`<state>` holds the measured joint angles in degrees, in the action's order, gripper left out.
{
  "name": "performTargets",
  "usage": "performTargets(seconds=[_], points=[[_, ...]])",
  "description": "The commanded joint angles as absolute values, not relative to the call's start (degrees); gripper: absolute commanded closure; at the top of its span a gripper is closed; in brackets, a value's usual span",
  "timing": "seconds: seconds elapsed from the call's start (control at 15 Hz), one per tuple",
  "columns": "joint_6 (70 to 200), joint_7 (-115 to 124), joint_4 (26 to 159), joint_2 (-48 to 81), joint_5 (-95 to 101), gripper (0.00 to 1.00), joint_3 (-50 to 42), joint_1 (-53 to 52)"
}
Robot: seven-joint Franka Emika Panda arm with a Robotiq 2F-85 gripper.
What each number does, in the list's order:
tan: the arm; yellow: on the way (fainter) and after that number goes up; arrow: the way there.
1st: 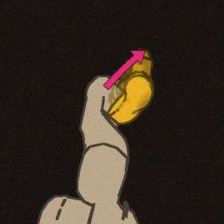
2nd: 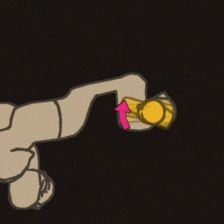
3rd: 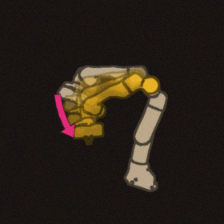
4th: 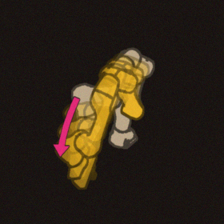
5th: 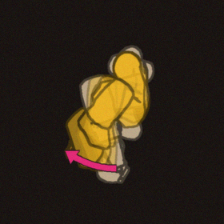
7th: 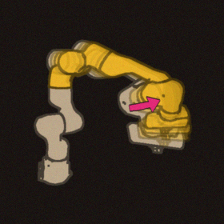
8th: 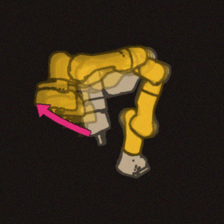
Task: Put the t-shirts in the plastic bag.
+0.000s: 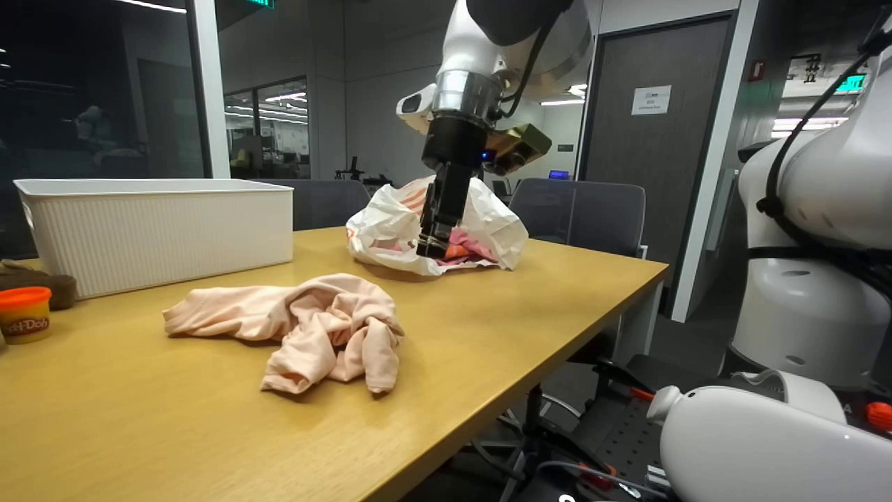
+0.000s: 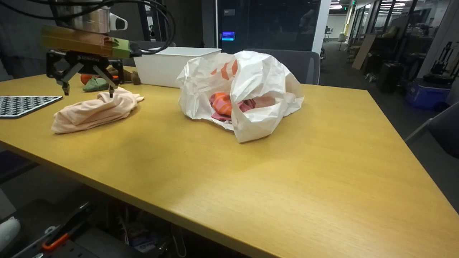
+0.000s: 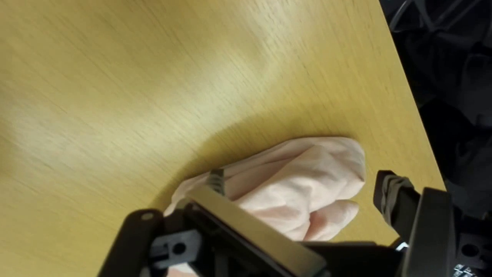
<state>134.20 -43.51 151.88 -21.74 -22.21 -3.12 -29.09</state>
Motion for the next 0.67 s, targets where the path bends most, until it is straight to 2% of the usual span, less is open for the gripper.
performTargets(seconds=[0.0,0.27,0.6], points=[[138.2,-45.7,149.0,-15.6,-29.3,0.00,1.1,-29.3],[150.2,-43.9,147.9,-9.0,-30.9,0.00,7.3,-28.6],[165.8,-41.0,148.8,-1.2,-22.8,0.00,12.3,-25.9]])
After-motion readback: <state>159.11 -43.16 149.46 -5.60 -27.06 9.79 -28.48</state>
